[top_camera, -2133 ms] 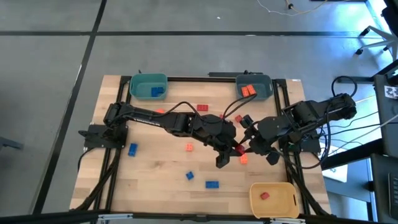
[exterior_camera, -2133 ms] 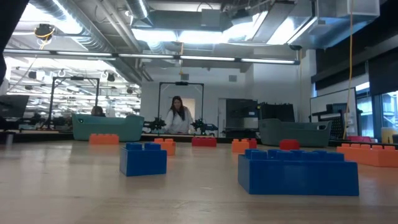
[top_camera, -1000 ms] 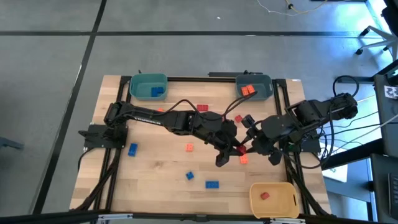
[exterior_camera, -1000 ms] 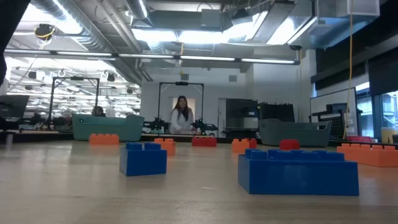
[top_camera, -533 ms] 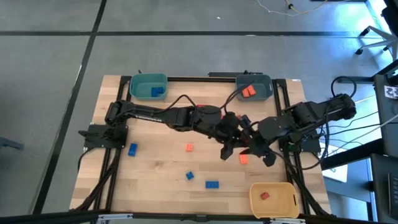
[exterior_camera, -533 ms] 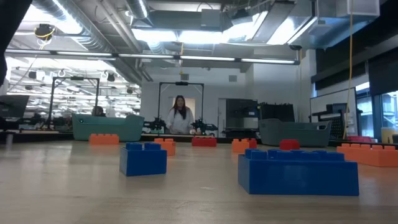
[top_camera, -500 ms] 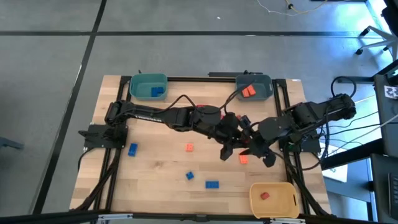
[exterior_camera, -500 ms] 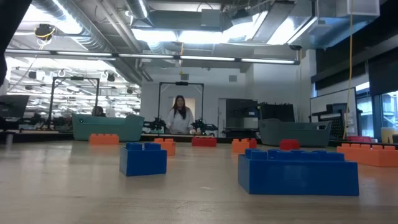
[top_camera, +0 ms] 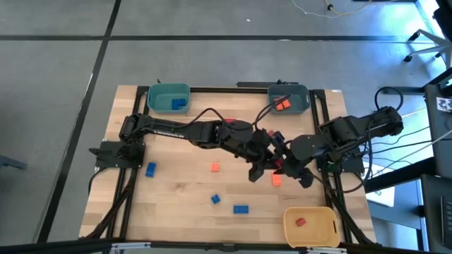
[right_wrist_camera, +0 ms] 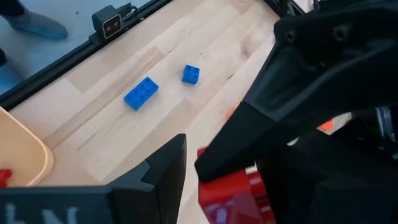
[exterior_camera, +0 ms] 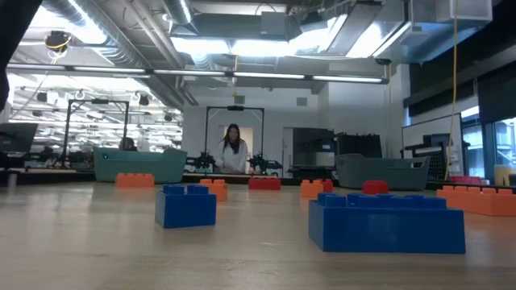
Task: Sort & place blocks by color
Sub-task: Put the red game piece into the yellow bin
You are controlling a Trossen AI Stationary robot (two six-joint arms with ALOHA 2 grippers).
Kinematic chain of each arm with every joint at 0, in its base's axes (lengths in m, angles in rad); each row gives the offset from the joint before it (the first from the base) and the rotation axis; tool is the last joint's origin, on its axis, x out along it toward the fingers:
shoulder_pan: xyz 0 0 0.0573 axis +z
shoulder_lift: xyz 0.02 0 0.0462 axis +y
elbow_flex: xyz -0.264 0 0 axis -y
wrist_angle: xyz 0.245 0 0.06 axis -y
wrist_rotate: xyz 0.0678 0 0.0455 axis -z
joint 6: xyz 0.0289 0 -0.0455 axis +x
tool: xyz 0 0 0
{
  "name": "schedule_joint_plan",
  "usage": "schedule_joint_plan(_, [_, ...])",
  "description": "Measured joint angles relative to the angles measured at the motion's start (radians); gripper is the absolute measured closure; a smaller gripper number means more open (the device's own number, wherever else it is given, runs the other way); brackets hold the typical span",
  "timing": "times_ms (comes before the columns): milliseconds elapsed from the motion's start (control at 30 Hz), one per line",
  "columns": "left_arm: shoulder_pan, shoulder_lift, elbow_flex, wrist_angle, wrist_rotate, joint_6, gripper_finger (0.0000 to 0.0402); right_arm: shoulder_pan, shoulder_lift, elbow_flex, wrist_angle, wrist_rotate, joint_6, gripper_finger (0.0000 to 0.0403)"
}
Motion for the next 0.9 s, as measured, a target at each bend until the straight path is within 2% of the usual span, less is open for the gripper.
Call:
schedule_joint_plan(300, [-0.002, 0.000, 0.000, -0.004, 0.011, -0.013, 0.0275, 0.000, -0.003, 0.000, -0.005, 0.003, -0.003, 0.0223])
schedule_joint_plan(600, [-0.003, 0.000, 0.000, 0.002, 0.030, -0.019, 0.0276, 0.000, -0.005, 0.002, 0.002, 0.007, -0.007, 0.0279])
schedule_joint_plan(767, [-0.003, 0.000, -0.001, 0.005, 0.031, -0.020, 0.0277, 0.000, -0.005, 0.002, 0.000, 0.003, -0.008, 0.0288])
schedule_joint_plan(900, [-0.003, 0.000, -0.001, 0.004, 0.031, -0.021, 0.0246, 0.000, -0.005, 0.002, -0.005, 0.003, -0.004, 0.0291])
